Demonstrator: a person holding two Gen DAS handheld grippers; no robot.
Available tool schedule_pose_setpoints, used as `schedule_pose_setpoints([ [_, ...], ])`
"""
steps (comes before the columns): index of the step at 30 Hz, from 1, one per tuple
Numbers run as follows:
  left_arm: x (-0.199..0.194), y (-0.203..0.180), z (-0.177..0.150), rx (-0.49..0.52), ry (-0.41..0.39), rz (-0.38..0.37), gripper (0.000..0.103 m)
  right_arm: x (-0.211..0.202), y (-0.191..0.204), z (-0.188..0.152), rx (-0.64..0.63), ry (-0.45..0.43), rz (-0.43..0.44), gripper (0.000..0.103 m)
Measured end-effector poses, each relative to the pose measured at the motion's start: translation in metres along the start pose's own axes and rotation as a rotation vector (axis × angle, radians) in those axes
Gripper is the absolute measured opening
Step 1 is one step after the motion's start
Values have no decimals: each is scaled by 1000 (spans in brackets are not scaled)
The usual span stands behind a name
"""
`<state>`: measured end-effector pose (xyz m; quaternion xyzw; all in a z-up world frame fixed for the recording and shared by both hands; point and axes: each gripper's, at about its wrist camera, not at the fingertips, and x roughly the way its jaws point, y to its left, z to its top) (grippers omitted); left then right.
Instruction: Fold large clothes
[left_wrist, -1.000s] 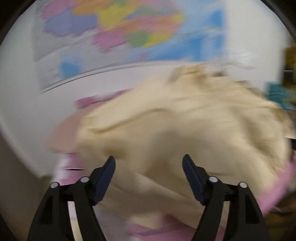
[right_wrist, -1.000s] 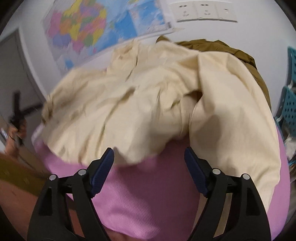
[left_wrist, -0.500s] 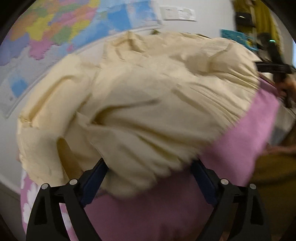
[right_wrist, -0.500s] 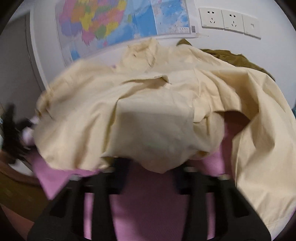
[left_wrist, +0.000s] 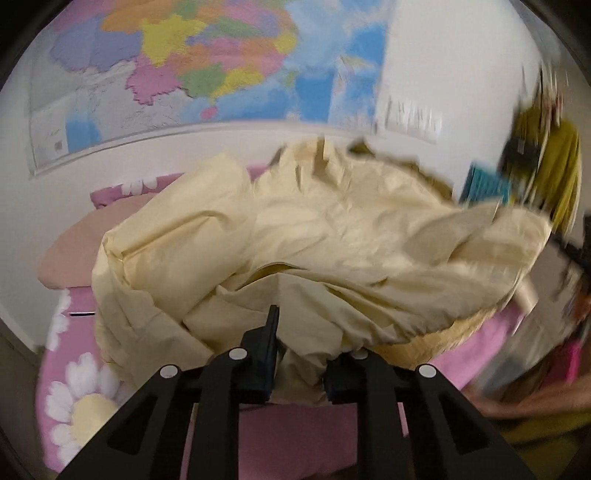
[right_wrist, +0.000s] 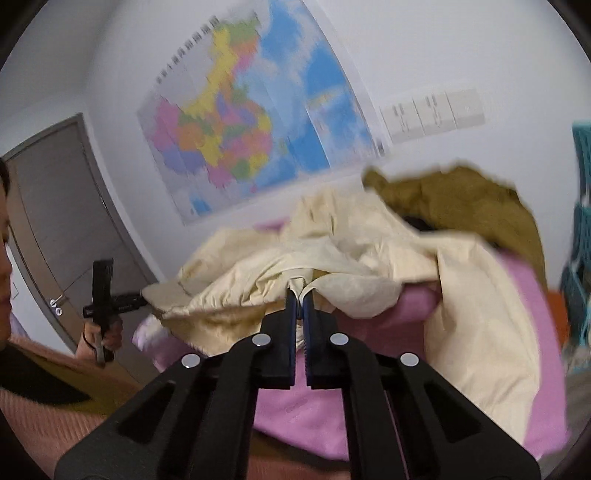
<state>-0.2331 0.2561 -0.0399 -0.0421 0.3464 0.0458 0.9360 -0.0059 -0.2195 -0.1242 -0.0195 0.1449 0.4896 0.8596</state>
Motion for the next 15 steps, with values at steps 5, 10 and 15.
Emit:
schedule_pose_setpoints([
  [5,61,-19,-39,186,231,42,42,51,-30,-49,-13,367,-241,30],
  [10,-2,-2,-37,229,-17,-93,64,28,-13,-24,-142,357,-249,56],
  [15,-46,21,-13,197,-232,-112,86,30,6,34,-242,193,-176,64],
])
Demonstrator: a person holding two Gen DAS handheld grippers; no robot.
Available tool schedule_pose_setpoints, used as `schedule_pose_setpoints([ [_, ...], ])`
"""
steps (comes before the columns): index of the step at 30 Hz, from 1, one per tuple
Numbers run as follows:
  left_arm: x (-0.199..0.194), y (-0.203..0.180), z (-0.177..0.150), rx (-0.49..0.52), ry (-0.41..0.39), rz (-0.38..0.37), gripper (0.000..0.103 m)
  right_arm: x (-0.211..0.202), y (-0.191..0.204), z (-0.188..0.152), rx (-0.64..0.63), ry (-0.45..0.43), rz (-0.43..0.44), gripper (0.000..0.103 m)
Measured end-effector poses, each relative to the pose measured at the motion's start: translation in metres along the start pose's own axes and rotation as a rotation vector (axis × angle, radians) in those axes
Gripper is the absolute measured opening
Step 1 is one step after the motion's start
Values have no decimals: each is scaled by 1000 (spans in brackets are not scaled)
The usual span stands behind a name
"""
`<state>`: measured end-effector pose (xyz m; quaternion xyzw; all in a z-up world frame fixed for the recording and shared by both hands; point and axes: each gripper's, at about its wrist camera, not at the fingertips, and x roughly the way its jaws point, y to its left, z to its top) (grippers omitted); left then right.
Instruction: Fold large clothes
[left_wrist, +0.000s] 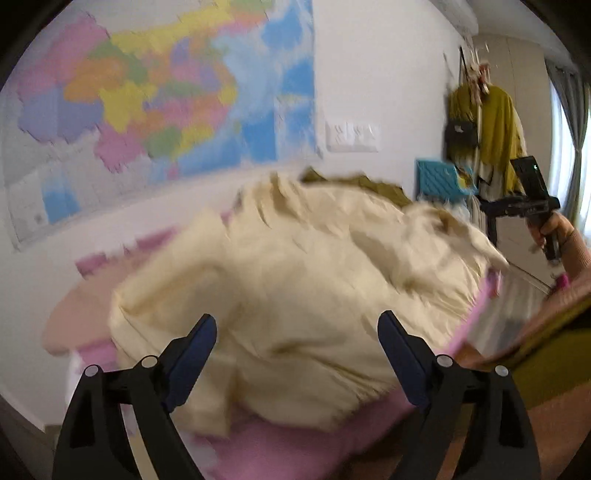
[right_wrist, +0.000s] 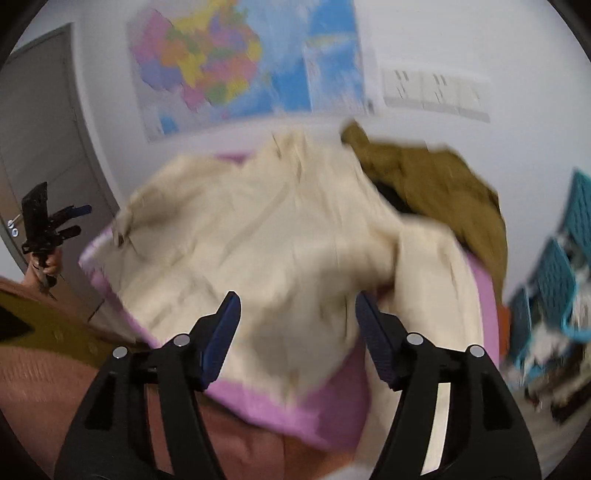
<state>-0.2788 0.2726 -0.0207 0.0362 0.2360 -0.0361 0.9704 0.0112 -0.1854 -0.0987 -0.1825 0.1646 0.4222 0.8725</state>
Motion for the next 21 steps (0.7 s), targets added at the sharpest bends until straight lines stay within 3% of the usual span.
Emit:
schedule_pose_setpoints([
  [3,46,3,27,47,63,162,86,42,-5,34,15,-20,-20,65],
  [6,94,7,48,67,116,227,85,96,6,57,-70,25,-112,63],
  [11,181,25,85,162,181,436,85,194,7,94,-153,108,-178,60],
  [13,205,40,93,142,219,433,85,229,7,104,-192,147,-208,60],
  [15,234,55,97,149,251,481,80,263,8,110,-235,208,-218,59],
  [17,259,66,96,166,311,494,72,289,8,111,-265,265,-221,47],
  [18,272,75,93,150,348,481,61,297,8,110,-289,285,-240,45],
  [19,280,80,93,134,374,478,53,310,9,107,-329,321,-263,36],
  [20,289,87,91,112,406,472,39,317,9,105,-346,343,-273,13],
  [21,296,97,89,79,430,458,28,323,8,104,-352,365,-273,1],
])
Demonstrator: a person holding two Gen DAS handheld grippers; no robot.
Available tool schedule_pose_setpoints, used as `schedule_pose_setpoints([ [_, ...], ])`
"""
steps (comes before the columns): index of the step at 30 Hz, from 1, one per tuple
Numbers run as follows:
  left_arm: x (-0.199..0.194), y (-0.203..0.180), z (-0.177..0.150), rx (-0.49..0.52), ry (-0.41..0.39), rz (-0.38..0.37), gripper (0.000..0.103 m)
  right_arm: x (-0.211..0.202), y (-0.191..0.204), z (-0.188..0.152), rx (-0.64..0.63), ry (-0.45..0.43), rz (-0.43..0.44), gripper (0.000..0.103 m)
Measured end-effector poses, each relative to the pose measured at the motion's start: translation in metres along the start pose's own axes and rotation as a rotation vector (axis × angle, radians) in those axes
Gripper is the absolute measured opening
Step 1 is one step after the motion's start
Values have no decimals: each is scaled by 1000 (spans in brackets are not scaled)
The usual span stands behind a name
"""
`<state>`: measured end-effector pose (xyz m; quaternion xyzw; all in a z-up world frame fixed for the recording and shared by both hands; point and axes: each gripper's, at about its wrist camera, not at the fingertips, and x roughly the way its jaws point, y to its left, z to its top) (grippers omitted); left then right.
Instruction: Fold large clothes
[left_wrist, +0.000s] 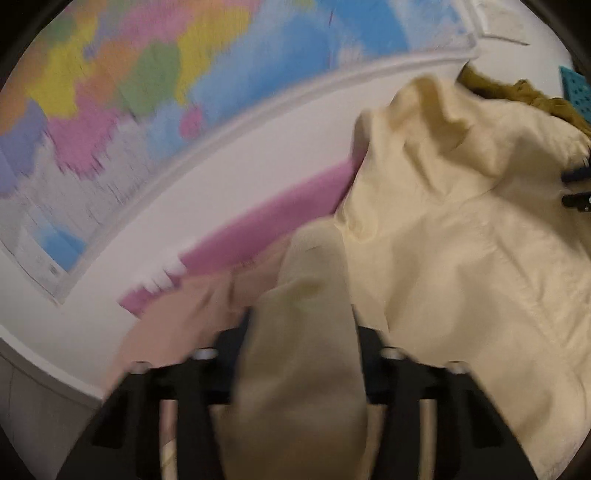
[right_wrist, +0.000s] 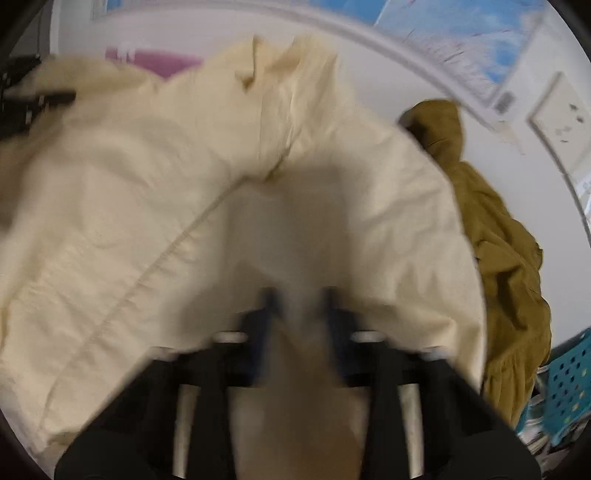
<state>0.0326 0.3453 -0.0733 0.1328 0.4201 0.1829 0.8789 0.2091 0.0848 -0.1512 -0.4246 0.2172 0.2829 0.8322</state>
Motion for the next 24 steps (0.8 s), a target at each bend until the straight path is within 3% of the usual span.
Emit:
schedule_pose_setpoints([
  [2,10,10,2,-53,11,-30,14,2,-5,2,15,0,5,1],
  [6,10,34,11,-140,-3,-82,9,-36,-21,20,71,-144,8,0],
  [9,7,43,24,-170,-41,-48,8,-58,-29,39,88,-234,-35,0],
  [12,16,48,34,-207,-57,-20,8,-43,-35,43,137,-214,-33,0],
  [14,31,46,32,-218,-20,-15,8,-20,-36,39,163,-173,-27,1],
  [16,40,38,26,-181,1,15,16,-5,-36,29,169,-129,-21,1],
  [18,38,36,21,-172,-2,52,34,-4,-38,24,175,-132,-23,1],
  [20,30,41,17,-191,-15,65,45,-15,-45,16,212,-141,-9,14],
  [22,15,45,14,-207,-46,60,47,-35,-51,7,231,-170,11,27],
  [24,-8,45,9,-219,-91,46,59,-63,-56,-6,231,-216,10,39],
])
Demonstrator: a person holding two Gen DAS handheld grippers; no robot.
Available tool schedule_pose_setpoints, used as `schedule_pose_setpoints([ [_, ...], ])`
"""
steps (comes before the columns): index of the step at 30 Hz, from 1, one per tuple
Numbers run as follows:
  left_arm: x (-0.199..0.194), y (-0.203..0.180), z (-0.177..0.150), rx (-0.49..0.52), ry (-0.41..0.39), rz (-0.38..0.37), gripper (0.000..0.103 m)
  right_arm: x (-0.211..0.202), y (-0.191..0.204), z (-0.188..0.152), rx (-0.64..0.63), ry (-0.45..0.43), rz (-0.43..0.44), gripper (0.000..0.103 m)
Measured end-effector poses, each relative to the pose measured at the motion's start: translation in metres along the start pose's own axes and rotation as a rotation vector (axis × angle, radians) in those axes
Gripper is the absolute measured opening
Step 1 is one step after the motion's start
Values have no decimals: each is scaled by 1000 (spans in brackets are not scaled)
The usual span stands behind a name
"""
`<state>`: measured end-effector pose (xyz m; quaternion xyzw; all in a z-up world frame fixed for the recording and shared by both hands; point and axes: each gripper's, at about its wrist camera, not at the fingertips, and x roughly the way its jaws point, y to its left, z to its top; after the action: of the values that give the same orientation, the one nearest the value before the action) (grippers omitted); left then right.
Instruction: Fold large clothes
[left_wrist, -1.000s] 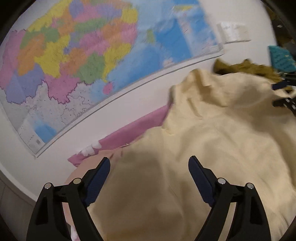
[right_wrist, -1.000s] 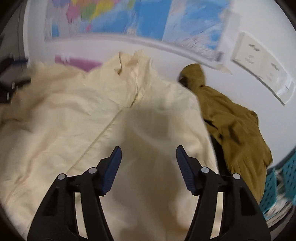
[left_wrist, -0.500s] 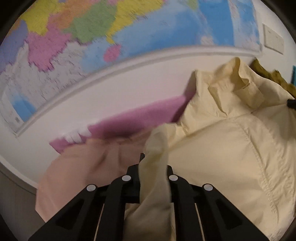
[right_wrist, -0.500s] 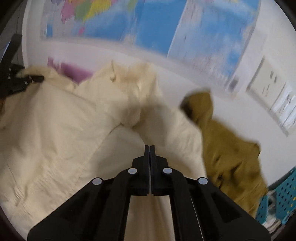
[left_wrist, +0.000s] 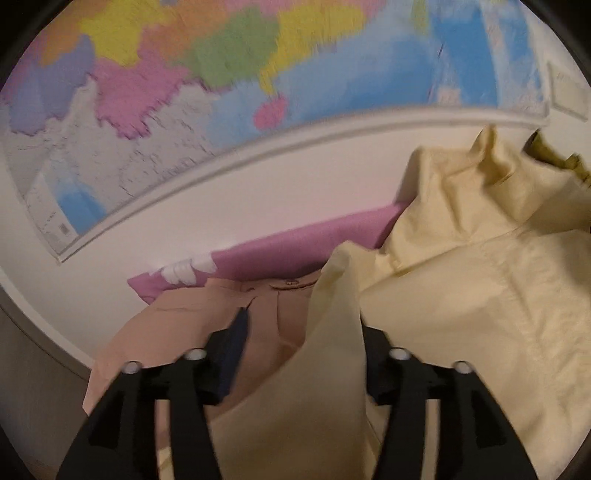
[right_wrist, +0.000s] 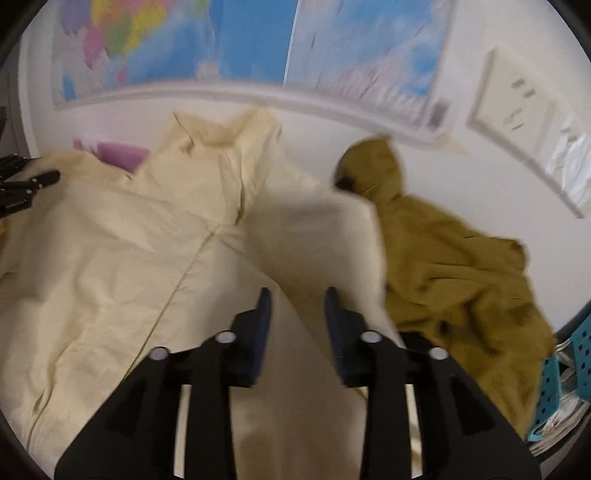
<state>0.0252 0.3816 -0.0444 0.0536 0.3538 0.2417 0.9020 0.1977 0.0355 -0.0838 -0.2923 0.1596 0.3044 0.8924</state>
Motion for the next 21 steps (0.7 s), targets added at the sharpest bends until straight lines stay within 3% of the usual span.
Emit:
schedule_pose_setpoints([
  [1,-15,-1,-3,-1,-28,-27,60,-20,-9,-6,23,-22,10,51],
  [3,-39,-9,-8,22,-58,-93,65,-60,-35,-22,96,-62,52,54],
  [5,-62,-24,-18,62,-87,-176,68,-88,-54,-39,168,-79,40,70],
  [6,-72,-34,-23,93,-96,-218,70,-93,-64,-49,197,-86,25,71],
  [9,-84,-59,-34,139,-90,-340,75,-121,-108,-108,326,-30,-4,82],
  [14,-82,-100,-39,202,-60,-414,75,-127,-155,-196,516,92,-21,83],
  [16,-78,-113,-38,215,-50,-419,75,-123,-167,-226,598,122,15,84],
  [18,-76,-128,-35,234,-40,-442,75,-116,-172,-246,659,120,67,81],
  [19,-76,-134,-33,242,-38,-447,75,-112,-171,-249,660,120,94,72],
  [20,-76,-142,-31,258,-39,-452,75,-109,-170,-250,654,112,151,43],
  [21,-76,-147,-31,270,-41,-452,75,-107,-168,-248,645,101,196,27],
])
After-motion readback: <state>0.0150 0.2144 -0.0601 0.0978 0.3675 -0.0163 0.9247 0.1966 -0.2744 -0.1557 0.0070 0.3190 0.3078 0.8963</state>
